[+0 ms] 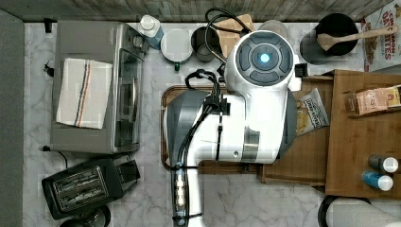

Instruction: Close the drawer.

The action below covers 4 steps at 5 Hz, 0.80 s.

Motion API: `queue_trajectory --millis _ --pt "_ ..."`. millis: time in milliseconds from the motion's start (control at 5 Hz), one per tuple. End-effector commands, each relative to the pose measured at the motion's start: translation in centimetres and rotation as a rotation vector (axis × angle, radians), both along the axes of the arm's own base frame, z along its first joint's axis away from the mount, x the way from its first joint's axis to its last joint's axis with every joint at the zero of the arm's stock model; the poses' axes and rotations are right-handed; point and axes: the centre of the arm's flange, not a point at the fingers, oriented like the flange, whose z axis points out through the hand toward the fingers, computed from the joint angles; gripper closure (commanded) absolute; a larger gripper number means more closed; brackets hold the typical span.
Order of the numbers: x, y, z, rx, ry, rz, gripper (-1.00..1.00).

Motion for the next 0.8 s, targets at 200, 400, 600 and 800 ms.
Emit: queue_trajectory --millis 200,400,600,800 --pt "0.3 -0.2 1.1 -0.013 -0.023 0.002 1.0" --pt "-1.0 1.1 -2.1 -0.062 -0.058 0.237 1.0" --pt "-1.1 1.8 -5.7 -0.076 -0.079 0.36 1.0" --pt "-0.3 2.3 -7.4 -0.081 -0.023 0.487 1.0"
